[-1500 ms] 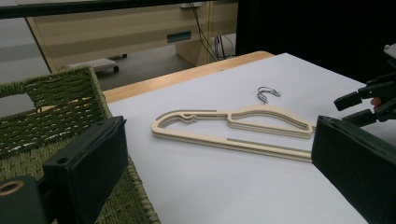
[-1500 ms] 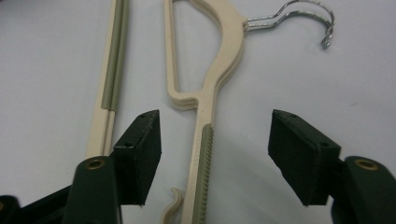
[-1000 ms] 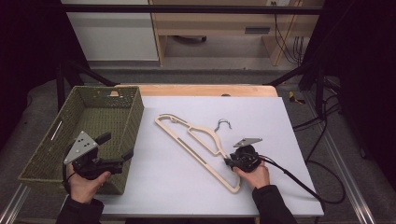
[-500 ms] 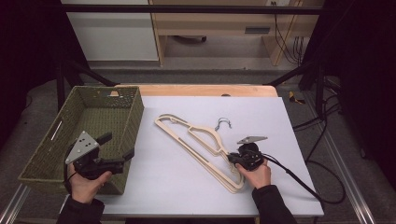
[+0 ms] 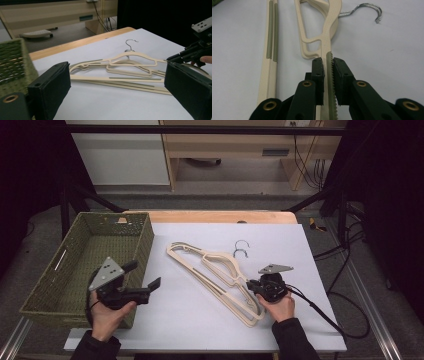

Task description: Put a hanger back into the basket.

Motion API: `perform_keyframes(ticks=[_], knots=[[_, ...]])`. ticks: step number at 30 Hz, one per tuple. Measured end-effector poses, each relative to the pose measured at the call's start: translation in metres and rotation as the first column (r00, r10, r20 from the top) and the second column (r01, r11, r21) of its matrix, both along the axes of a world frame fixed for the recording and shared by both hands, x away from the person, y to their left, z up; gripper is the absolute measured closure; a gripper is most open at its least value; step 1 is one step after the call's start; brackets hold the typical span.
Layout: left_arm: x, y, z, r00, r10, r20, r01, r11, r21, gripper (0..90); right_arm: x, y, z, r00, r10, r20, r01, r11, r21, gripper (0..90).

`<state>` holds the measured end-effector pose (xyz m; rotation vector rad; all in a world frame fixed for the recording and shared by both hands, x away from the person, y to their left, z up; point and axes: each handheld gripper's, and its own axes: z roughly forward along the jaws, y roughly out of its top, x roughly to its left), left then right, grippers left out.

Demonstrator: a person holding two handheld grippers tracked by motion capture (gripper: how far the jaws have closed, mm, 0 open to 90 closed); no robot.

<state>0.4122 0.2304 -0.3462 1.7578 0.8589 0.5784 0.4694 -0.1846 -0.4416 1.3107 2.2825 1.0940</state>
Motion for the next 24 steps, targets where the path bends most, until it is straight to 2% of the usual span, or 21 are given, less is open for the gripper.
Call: perform_keyframes(ticks=[4,5,6,7,8,9,11,12,13,18,24], knots=[[0.013,-0.031,-0.001,0.999,-0.041,-0.019,0.041,0.9986,0.034,6.5,-0.002,0.0,0.003,0.9999,0.005,0.016,-0.005,1.0,-0.002,79.9],[0.022,-0.046,-0.001,0.997,-0.067,-0.038,0.068,0.9974,0.023,6.6,-0.003,0.0,0.004,0.9997,0.014,0.021,-0.014,1.0,0.001,79.9],[0.022,-0.046,-0.001,0.997,-0.067,-0.038,0.068,0.9974,0.023,6.7,-0.003,0.0,0.004,0.9997,0.014,0.021,-0.014,1.0,0.001,79.9],[0.027,-0.055,-0.001,0.9959,-0.078,-0.047,0.079,0.9967,0.021,6.7,-0.003,0.0,0.005,0.9996,0.015,0.023,-0.015,1.0,-0.002,79.9],[0.038,-0.07,-0.001,0.9934,-0.099,-0.058,0.1,0.9948,0.018,6.7,-0.004,0.0,0.005,0.9993,0.021,0.03,-0.021,1.0,-0.008,79.9],[0.038,-0.07,-0.001,0.9934,-0.099,-0.058,0.1,0.9948,0.018,6.8,-0.004,0.0,0.005,0.9993,0.021,0.03,-0.021,1.0,-0.008,79.9],[0.054,-0.093,-0.003,0.9884,-0.129,-0.08,0.13,0.9914,0.011,7.1,-0.005,0.001,0.005,0.9995,0.016,0.029,-0.016,1.0,-0.002,79.9],[0.054,-0.093,-0.003,0.9884,-0.129,-0.08,0.13,0.9914,0.011,7.3,-0.005,0.001,0.005,0.9995,0.016,0.029,-0.016,1.0,-0.002,79.9],[0.065,-0.107,-0.005,0.9862,-0.138,-0.092,0.14,0.9901,0.014,7.6,-0.006,0.001,0.005,0.9993,0.022,0.029,-0.022,1.0,0.001,79.9],[0.092,-0.136,-0.015,0.979,-0.157,-0.13,0.162,0.9861,0.034,8.6,-0.008,0.001,0.006,0.999,0.03,0.032,-0.03,1.0,-0.007,79.9],[0.114,-0.157,-0.025,0.9766,-0.157,-0.147,0.167,0.9844,0.055,10.3,-0.01,0.0,0.007,0.998,0.04,0.049,-0.04,0.999,-0.005,79.9]])
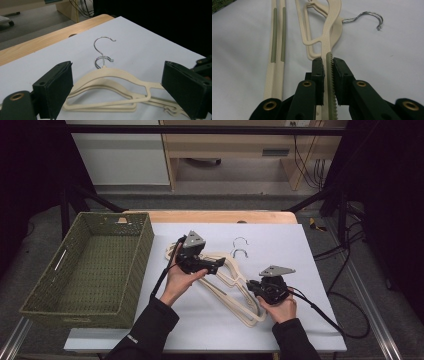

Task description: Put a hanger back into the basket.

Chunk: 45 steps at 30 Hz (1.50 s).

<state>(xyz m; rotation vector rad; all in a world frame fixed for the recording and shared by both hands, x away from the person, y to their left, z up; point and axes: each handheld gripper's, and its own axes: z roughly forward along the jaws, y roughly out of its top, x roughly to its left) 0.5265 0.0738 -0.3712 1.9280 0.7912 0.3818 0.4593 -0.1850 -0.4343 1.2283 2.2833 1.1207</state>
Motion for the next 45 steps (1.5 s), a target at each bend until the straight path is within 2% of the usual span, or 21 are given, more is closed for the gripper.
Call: perform_keyframes(ticks=[2,5,7,8,9,12,16,19,20,25,27,29,31,32,33,38,39,40,42,43,45], knots=[[0.012,-0.01,-0.006,1.0,0.005,-0.003,-0.005,0.9997,0.025,12.1,-0.001,0.0,0.0,1.0,0.002,0.002,-0.002,1.0,0.0,79.9],[0.02,-0.015,-0.01,1.0,0.006,-0.005,-0.005,0.9989,0.047,13.4,-0.001,0.0,0.0,1.0,0.006,0.004,-0.006,1.0,0.002,79.9],[0.032,-0.021,-0.018,0.9996,0.011,-0.025,-0.01,0.9988,0.049,15.2,-0.002,0.001,0.001,0.9999,-0.009,-0.01,0.009,1.0,0.006,79.9],[0.032,-0.021,-0.018,0.9996,0.011,-0.025,-0.01,0.9988,0.049,16.3,-0.002,0.001,0.001,0.9999,-0.009,-0.01,0.009,1.0,0.006,79.9],[0.038,-0.025,-0.023,0.9993,0.009,-0.036,-0.008,0.9988,0.048,17.2,-0.002,0.0,0.0,1.0,0.001,0.004,-0.001,1.0,0.004,79.9],[0.044,-0.029,-0.027,0.9988,0.009,-0.049,-0.006,0.9985,0.054,19.4,-0.002,-0.001,0.0,0.9997,0.016,0.019,-0.015,1.0,-0.012,79.9],[0.052,-0.039,-0.033,0.9979,0.001,-0.064,0.003,0.9981,0.061,24.1,-0.002,-0.001,0.0,0.9997,0.021,0.015,-0.02,1.0,-0.006,80.0],[0.058,-0.048,-0.038,0.9973,-0.009,-0.073,0.015,0.9963,0.085,27.7,-0.002,0.0,0.0,0.9995,0.028,0.012,-0.028,1.0,-0.002,80.0],[0.06,-0.052,-0.041,0.9967,-0.008,-0.08,0.016,0.9946,0.103,32.6,-0.002,0.0,0.0,0.9996,0.026,0.013,-0.026,1.0,-0.003,80.1],[0.065,-0.057,-0.053,0.9943,0.0,-0.107,0.014,0.9917,0.128,47.8,-0.004,0.0,0.001,0.9997,0.023,0.009,-0.023,1.0,0.007,80.3],[0.069,-0.055,-0.058,0.9898,-0.007,-0.142,0.024,0.9925,0.12,54.8,-0.004,0.0,0.001,0.9995,0.029,0.008,-0.029,1.0,0.004,80.4],[0.069,-0.054,-0.058,0.9888,-0.011,-0.149,0.029,0.993,0.114,58.5,-0.004,0.001,0.001,0.9997,0.023,0.003,-0.023,1.0,0.009,80.4],[0.069,-0.055,-0.058,0.9884,-0.016,-0.151,0.033,0.993,0.113,70.8,-0.004,0.001,0.0,0.9998,0.019,0.0,-0.019,1.0,0.009,80.4],[0.068,-0.055,-0.058,0.9887,-0.018,-0.149,0.035,0.9929,0.113,70.8,-0.004,0.001,0.0,0.9996,0.027,-0.007,-0.027,1.0,0.007,80.3],[0.066,-0.056,-0.056,0.9903,-0.015,-0.138,0.034,0.9908,0.131,80.3,-0.004,0.001,-0.001,0.9995,0.032,-0.002,-0.032,1.0,0.001,80.3],[0.063,-0.056,-0.054,0.9908,-0.005,-0.135,0.024,0.9902,0.137,82.6,-0.005,0.002,-0.003,0.9993,0.038,-0.008,-0.038,0.999,-0.001,80.3],[0.059,-0.057,-0.053,0.9926,0.002,-0.122,0.016,0.989,0.147,82.7,-0.006,0.003,-0.003,0.9994,0.027,-0.024,-0.027,1.0,-0.003,80.3],[0.058,-0.056,-0.052,0.9936,0.003,-0.113,0.014,0.9886,0.15,82.8,-0.005,0.002,-0.004,0.9989,0.045,-0.015,-0.045,0.999,-0.011,80.4],[0.056,-0.055,-0.05,0.9936,0.002,-0.113,0.015,0.9887,0.149,82.9,-0.005,0.003,-0.005,0.9988,0.045,-0.016,-0.046,0.999,-0.012,80.4],[0.052,-0.052,-0.048,0.995,0.003,-0.1,0.011,0.99,0.141,82.9,-0.006,0.004,-0.006,0.9985,0.044,-0.033,-0.044,0.999,-0.014,80.4],[0.05,-0.051,-0.047,0.9957,0.005,-0.093,0.008,0.9906,0.137,82.9,-0.005,0.003,-0.007,0.9979,0.06,-0.023,-0.061,0.998,-0.013,80.5]])
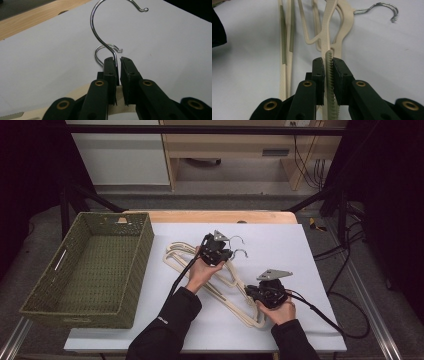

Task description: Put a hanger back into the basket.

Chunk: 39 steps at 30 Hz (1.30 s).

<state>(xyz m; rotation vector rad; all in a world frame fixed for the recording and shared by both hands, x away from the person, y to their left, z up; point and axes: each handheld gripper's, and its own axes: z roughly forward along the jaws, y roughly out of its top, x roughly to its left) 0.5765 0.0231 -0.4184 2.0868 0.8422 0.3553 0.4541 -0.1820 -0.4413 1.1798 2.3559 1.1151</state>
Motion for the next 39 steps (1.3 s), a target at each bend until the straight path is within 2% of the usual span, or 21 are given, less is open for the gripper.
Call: perform_keyframes(ticks=[1,2,6,7,8,9,10,11,12,14,17,18,20,23,24,25,26,28,32,37,39], knots=[[-0.004,0.004,0.001,0.9999,0.009,0.008,-0.009,0.9996,-0.026,83.0,-0.001,0.001,0.001,0.9998,0.003,-0.022,-0.002,1.0,0.019,80.5],[-0.005,0.006,0.002,1.0,0.005,0.006,-0.005,0.9995,-0.032,82.9,-0.001,0.001,0.001,0.9997,0.009,-0.021,-0.008,1.0,0.028,80.2],[-0.011,0.01,0.004,0.9999,0.005,0.011,-0.005,0.999,-0.046,82.9,-0.002,0.001,0.004,0.9988,0.034,-0.035,-0.032,0.997,0.065,69.8],[-0.013,0.012,0.005,0.9999,-0.006,0.013,0.007,0.9995,-0.031,82.9,-0.002,0.001,0.004,0.9988,0.034,-0.035,-0.032,0.997,0.065,69.8],[-0.015,0.013,0.006,0.9999,-0.003,0.016,0.003,0.9992,-0.041,82.9,-0.001,0.001,0.006,0.9988,0.034,-0.034,-0.031,0.995,0.097,66.0],[-0.017,0.015,0.007,0.9999,0.002,0.017,-0.001,0.9989,-0.048,83.0,0.0,0.0,0.009,0.9992,0.039,-0.012,-0.037,0.994,0.107,61.7],[-0.02,0.017,0.009,0.9998,0.002,0.022,0.0,0.9984,-0.056,83.0,0.002,0.001,0.015,0.9988,0.035,0.033,-0.04,0.988,0.15,48.8],[-0.02,0.017,0.009,0.9998,0.002,0.022,0.0,0.9984,-0.056,82.9,0.002,0.001,0.015,0.9988,0.035,0.033,-0.04,0.988,0.15,48.8],[-0.024,0.02,0.012,0.9996,0.0,0.027,0.001,0.9982,-0.06,83.0,0.005,0.004,0.021,0.9973,0.045,0.058,-0.055,0.983,0.176,43.4],[-0.027,0.022,0.014,0.9994,-0.003,0.033,0.005,0.9984,-0.056,83.0,0.009,0.01,0.025,0.996,0.049,0.075,-0.062,0.98,0.187,39.4],[-0.031,0.023,0.016,0.9991,-0.002,0.041,0.004,0.9986,-0.054,83.0,0.014,0.018,0.025,0.9967,0.041,0.07,-0.054,0.981,0.187,37.9],[-0.032,0.024,0.017,0.9989,0.0,0.047,0.003,0.9984,-0.056,83.0,0.022,0.026,0.023,0.9984,0.039,0.042,-0.046,0.984,0.17,39.1],[-0.036,0.026,0.019,0.9989,0.004,0.047,-0.001,0.9973,-0.073,83.0,0.025,0.03,0.022,0.9986,0.042,0.03,-0.047,0.985,0.167,40.1],[-0.039,0.031,0.021,0.9985,-0.003,0.054,0.007,0.9973,-0.073,82.9,0.032,0.039,0.017,0.9993,0.038,0.002,-0.037,0.986,0.161,46.8],[-0.041,0.032,0.022,0.9982,-0.003,0.06,0.008,0.9969,-0.078,82.9,0.035,0.045,0.015,0.9988,0.044,-0.021,-0.04,0.987,0.155,53.4],[-0.041,0.032,0.022,0.9982,-0.003,0.06,0.008,0.9969,-0.078,82.9,0.035,0.045,0.015,0.9988,0.044,-0.021,-0.04,0.987,0.155,53.4],[-0.043,0.033,0.023,0.9981,-0.002,0.061,0.007,0.9967,-0.081,82.9,0.037,0.05,0.013,0.9985,0.046,-0.029,-0.042,0.989,0.139,61.6],[-0.044,0.034,0.023,0.9979,-0.001,0.064,0.007,0.9966,-0.082,82.8,0.038,0.054,0.011,0.9976,0.054,-0.042,-0.046,0.984,0.17,71.3],[-0.045,0.037,0.024,0.9978,-0.005,0.066,0.01,0.9962,-0.086,82.6,0.041,0.054,0.01,0.9928,0.093,-0.076,-0.075,0.976,0.206,84.0],[-0.048,0.04,0.026,0.9983,-0.015,0.057,0.021,0.9947,-0.1,78.1,0.04,0.054,0.011,0.9914,0.091,-0.094,-0.067,0.972,0.226,85.6],[-0.051,0.044,0.03,0.9973,-0.017,0.071,0.024,0.9956,-0.091,75.6,0.039,0.054,0.012,0.9902,0.093,-0.104,-0.066,0.968,0.243,86.1]])
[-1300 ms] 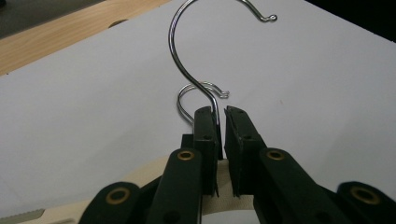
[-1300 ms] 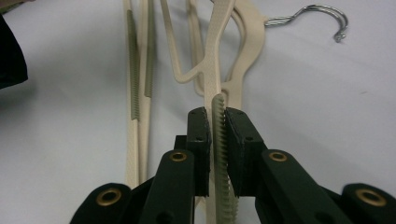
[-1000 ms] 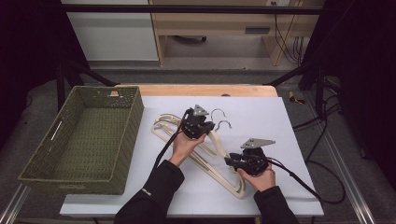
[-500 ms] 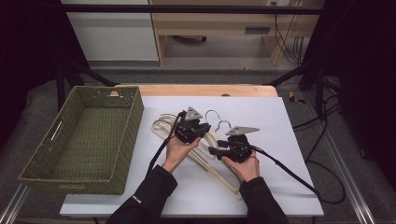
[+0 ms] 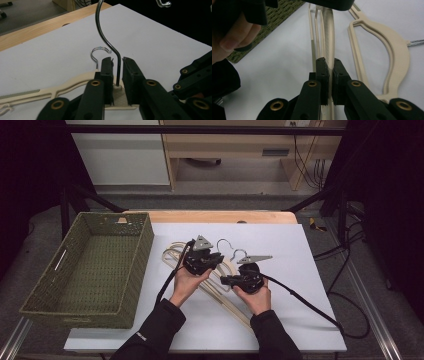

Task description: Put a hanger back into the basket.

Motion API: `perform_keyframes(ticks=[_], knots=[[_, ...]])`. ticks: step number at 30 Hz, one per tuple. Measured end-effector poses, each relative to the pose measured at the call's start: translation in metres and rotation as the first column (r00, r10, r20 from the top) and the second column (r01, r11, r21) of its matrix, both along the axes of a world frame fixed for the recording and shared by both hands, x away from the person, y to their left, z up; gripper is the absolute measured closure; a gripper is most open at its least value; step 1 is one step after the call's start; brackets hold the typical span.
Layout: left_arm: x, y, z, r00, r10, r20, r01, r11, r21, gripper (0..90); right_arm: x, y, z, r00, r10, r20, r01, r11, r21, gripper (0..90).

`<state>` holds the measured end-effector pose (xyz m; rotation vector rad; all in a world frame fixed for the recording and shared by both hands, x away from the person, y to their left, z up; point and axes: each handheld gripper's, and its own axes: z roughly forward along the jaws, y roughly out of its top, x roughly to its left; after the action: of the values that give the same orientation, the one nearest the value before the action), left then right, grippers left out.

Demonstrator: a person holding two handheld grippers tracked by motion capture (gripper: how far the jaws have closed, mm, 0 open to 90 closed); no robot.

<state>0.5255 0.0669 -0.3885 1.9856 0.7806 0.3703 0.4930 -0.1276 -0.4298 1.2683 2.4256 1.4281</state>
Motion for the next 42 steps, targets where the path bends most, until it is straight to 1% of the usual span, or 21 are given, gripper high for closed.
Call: perform_keyframes(ticks=[2,6,7,9,10,14,16,18,22,23,25,27,29,30,31,32,33,34,40,41,42], knots=[[-0.004,0.007,0.006,0.9998,0.005,0.019,-0.005,1.0,-0.002,69.2,-0.001,0.0,0.0,0.9999,0.01,0.008,-0.01,1.0,0.005,86.7],[-0.014,0.028,0.021,0.9981,0.023,0.057,-0.022,0.9995,-0.023,50.3,-0.006,-0.001,0.004,0.9998,0.015,0.012,-0.015,1.0,0.019,87.1],[-0.019,0.04,0.028,0.9983,0.01,0.057,-0.008,0.9994,-0.034,40.0,-0.009,-0.002,0.007,0.9997,0.02,0.016,-0.021,1.0,0.013,87.1],[-0.022,0.045,0.031,0.998,0.014,0.061,-0.012,0.9995,-0.028,36.0,-0.01,-0.003,0.008,0.9995,0.026,0.018,-0.026,1.0,0.008,87.1],[-0.028,0.055,0.036,0.9983,0.002,0.059,-0.001,0.9998,-0.019,27.6,-0.013,-0.006,0.013,0.9986,0.038,0.038,-0.038,0.999,0.005,87.1],[-0.041,0.069,0.038,0.9982,-0.017,0.057,0.017,0.9999,-0.002,21.0,-0.019,-0.011,0.021,0.996,0.07,0.054,-0.071,0.997,0.005,87.1],[-0.05,0.077,0.038,0.9973,-0.03,0.067,0.03,0.9995,0.004,19.5,-0.026,-0.017,0.029,0.9896,0.121,0.079,-0.121,0.993,-0.002,87.1],[-0.06,0.084,0.038,0.996,-0.047,0.076,0.047,0.9989,0.002,19.0,-0.028,-0.018,0.031,0.987,0.137,0.084,-0.138,0.99,0.002,87.0],[-0.079,0.095,0.031,0.9933,-0.093,0.068,0.092,0.9956,0.012,17.9,-0.042,-0.022,0.038,0.967,0.232,0.106,-0.234,0.972,0.012,87.1],[-0.079,0.095,0.031,0.9933,-0.093,0.068,0.092,0.9956,0.012,17.8,-0.042,-0.022,0.038,0.967,0.232,0.106,-0.234,0.972,0.012,87.1],[-0.085,0.096,0.025,0.9914,-0.114,0.065,0.113,0.9934,0.023,18.3,-0.048,-0.022,0.038,0.9546,0.278,0.108,-0.281,0.96,0.015,87.1],[-0.086,0.096,0.023,0.9906,-0.122,0.061,0.121,0.9924,0.024,20.2,-0.051,-0.02,0.036,0.95,0.296,0.098,-0.299,0.954,0.014,87.0],[-0.087,0.092,0.015,0.987,-0.156,0.039,0.154,0.9871,0.046,22.3,-0.053,-0.017,0.034,0.9444,0.316,0.093,-0.317,0.948,0.006,87.0],[-0.087,0.092,0.015,0.987,-0.156,0.039,0.154,0.9871,0.046,23.5,-0.053,-0.017,0.034,0.9444,0.316,0.093,-0.317,0.948,0.006,87.0],[-0.087,0.089,0.009,0.9845,-0.174,0.022,0.172,0.9825,0.072,24.2,-0.054,-0.016,0.031,0.9402,0.33,0.084,-0.332,0.943,0.003,87.0],[-0.087,0.089,0.009,0.9845,-0.174,0.022,0.172,0.9825,0.072,25.0,-0.054,-0.016,0.031,0.9402,0.33,0.084,-0.332,0.943,0.003,87.0],[-0.087,0.087,0.002,0.9826,-0.185,0.016,0.183,0.9786,0.095,26.9,-0.055,-0.014,0.03,0.934,0.349,0.077,-0.35,0.937,-0.002,87.0],[-0.087,0.086,0.0,0.982,-0.189,0.012,0.186,0.9771,0.102,29.6,-0.055,-0.013,0.029,0.9321,0.355,0.073,-0.356,0.935,-0.002,87.0],[-0.085,0.083,-0.006,0.9786,-0.205,-0.016,0.206,0.9725,0.109,44.9,-0.056,-0.01,0.025,0.9214,0.385,0.054,-0.385,0.923,-0.001,87.1],[-0.085,0.082,-0.008,0.9771,-0.212,-0.022,0.213,0.9707,0.111,47.8,-0.056,-0.009,0.024,0.9141,0.402,0.051,-0.403,0.915,0.0,87.0],[-0.085,0.082,-0.008,0.9771,-0.212,-0.022,0.213,0.9707,0.111,49.9,-0.056,-0.009,0.024,0.9141,0.402,0.051,-0.403,0.915,0.0,87.0]])
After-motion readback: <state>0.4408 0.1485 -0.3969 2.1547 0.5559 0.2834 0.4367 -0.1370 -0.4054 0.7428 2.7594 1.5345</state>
